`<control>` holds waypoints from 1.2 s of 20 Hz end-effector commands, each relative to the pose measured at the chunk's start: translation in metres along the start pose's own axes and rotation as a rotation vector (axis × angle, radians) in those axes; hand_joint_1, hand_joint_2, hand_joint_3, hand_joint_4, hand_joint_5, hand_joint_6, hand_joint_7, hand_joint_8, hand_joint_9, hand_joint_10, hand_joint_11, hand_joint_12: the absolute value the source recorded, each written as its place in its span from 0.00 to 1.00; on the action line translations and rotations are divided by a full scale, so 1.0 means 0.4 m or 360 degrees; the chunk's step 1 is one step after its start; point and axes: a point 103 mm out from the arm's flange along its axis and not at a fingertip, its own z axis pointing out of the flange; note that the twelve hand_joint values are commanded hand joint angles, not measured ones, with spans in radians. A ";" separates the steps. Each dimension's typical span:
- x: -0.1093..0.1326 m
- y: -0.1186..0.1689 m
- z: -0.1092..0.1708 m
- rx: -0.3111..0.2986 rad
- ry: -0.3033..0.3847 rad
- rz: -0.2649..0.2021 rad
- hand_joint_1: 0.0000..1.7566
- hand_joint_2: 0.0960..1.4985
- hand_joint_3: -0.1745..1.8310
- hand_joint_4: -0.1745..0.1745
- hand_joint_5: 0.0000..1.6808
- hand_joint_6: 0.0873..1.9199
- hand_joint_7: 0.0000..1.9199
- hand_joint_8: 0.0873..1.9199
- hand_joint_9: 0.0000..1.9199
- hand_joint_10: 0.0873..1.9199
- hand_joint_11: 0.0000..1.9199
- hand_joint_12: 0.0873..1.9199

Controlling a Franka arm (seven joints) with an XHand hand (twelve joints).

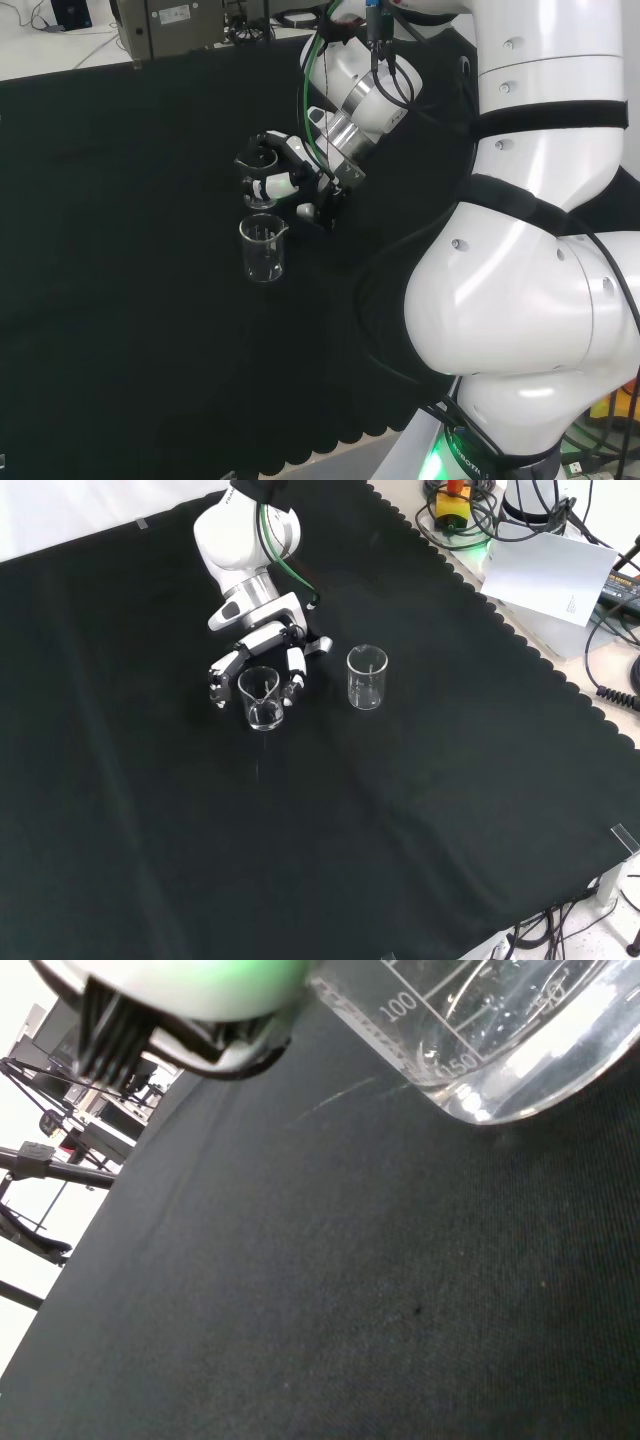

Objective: Pick up the beaker on the right.

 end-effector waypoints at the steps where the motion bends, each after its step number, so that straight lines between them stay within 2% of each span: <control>1: -0.003 0.000 0.005 0.0012 0.0014 0.0001 0.55 0.29 0.42 0.36 0.19 0.35 0.14 0.40 0.24 0.31 0.06 0.70; 4: 0.000 0.003 0.008 0.0017 0.0013 0.0017 0.55 0.31 0.42 0.37 0.21 0.36 0.16 0.40 0.26 0.31 0.09 0.69; 7: 0.008 0.009 0.009 -0.0003 -0.0021 0.0041 0.56 0.35 0.43 0.41 0.34 0.42 0.23 0.39 0.32 0.30 0.17 0.67; 8: 0.011 0.012 0.008 -0.0016 -0.0052 0.0066 0.58 0.36 0.43 0.42 0.41 0.43 0.28 0.38 0.36 0.29 0.23 0.65; 9: 0.013 0.014 0.007 -0.0029 -0.0077 0.0081 0.60 0.43 0.39 0.53 0.50 0.44 0.33 0.38 0.42 0.27 0.30 0.62; 10: 0.015 0.016 0.005 -0.0043 -0.0107 0.0095 0.62 0.46 0.36 0.52 0.58 0.43 0.42 0.38 0.49 0.26 0.41 0.56; 12: 0.015 0.018 -0.003 -0.0077 -0.0163 0.0102 0.65 0.48 0.35 0.39 0.67 0.39 0.56 0.33 0.61 0.20 0.60 0.44; 13: 0.014 0.018 -0.008 -0.0095 -0.0180 0.0095 0.66 0.48 0.34 0.33 0.70 0.36 0.61 0.30 0.66 0.17 0.65 0.39; 15: 0.016 0.019 -0.025 -0.0140 -0.0222 0.0050 0.70 0.47 0.32 0.55 0.76 0.28 0.68 0.22 0.72 0.10 0.72 0.34; 17: 0.024 0.023 -0.051 -0.0161 -0.0280 -0.0015 0.73 0.45 0.32 0.65 0.79 0.21 0.73 0.15 0.77 0.04 0.75 0.31; 19: 0.035 0.032 -0.088 -0.0157 -0.0322 -0.0070 0.73 0.44 0.32 0.68 0.81 0.18 0.76 0.10 0.79 0.00 0.76 0.29; 22: 0.052 0.044 -0.144 -0.0131 -0.0361 -0.0135 0.74 0.42 0.34 0.68 0.82 0.17 0.79 0.05 0.81 0.00 0.77 0.28; 23: 0.056 0.047 -0.160 -0.0108 -0.0371 -0.0150 0.74 0.46 0.30 0.43 0.82 0.15 0.78 0.05 0.82 0.00 0.77 0.28; 24: 0.060 0.049 -0.178 -0.0077 -0.0376 -0.0164 0.74 0.49 0.25 0.24 0.82 0.14 0.77 0.07 0.82 0.00 0.77 0.27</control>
